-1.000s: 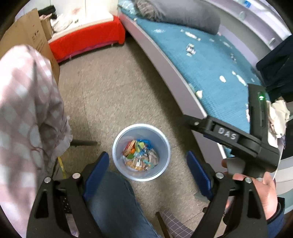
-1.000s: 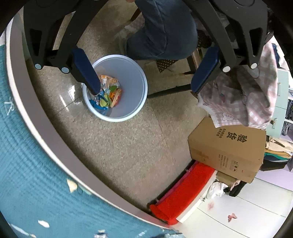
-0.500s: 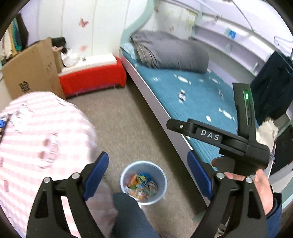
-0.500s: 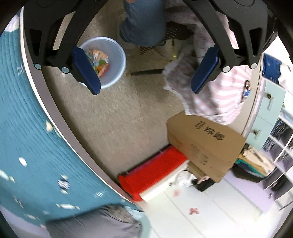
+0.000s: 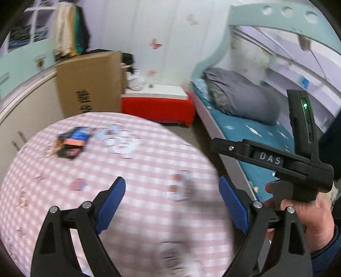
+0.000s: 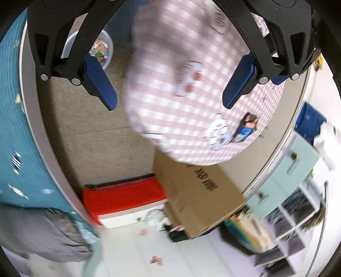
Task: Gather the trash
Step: 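Return both tools to the table, then grasp the black snack bag with the left gripper while the right gripper grasps the blue wrapper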
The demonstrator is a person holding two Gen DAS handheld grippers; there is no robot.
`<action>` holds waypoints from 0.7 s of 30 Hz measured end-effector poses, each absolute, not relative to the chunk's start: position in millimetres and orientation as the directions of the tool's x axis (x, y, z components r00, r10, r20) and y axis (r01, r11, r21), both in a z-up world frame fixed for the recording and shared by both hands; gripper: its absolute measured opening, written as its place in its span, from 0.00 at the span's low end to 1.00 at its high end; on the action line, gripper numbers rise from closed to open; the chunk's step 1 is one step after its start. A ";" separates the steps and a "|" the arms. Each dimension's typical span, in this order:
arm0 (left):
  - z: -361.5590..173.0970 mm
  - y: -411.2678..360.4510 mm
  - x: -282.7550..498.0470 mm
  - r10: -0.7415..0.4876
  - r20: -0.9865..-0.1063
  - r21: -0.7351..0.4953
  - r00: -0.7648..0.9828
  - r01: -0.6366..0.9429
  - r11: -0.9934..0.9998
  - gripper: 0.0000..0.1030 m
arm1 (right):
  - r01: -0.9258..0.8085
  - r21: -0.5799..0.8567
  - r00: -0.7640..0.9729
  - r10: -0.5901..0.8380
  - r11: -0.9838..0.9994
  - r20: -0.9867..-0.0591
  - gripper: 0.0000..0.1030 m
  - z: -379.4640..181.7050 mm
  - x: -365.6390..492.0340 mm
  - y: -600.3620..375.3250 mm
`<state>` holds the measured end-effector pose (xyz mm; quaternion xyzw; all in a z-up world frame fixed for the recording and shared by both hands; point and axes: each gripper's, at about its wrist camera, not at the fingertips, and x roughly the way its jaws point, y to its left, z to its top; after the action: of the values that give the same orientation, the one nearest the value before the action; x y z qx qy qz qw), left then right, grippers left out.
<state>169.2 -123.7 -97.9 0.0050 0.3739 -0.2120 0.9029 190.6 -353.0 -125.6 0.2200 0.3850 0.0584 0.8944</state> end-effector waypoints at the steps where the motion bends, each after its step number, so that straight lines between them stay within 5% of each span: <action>1: -97.5 -111.9 173.2 -0.366 -0.676 -0.149 0.639 0.368 0.918 0.85 | 0.052 0.435 0.692 0.282 0.899 -0.665 0.94 -124.2 196.5 -343.5; 21: -159.3 51.1 246.8 -0.208 -0.734 -0.229 0.647 0.053 0.972 0.85 | -0.165 0.358 0.515 0.390 0.919 -0.763 0.94 -147.4 354.1 -163.3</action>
<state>246.8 51.1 -159.3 -0.0935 0.4141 -0.0722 0.9025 354.1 -163.3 -147.4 0.1209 0.4653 0.1608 0.8620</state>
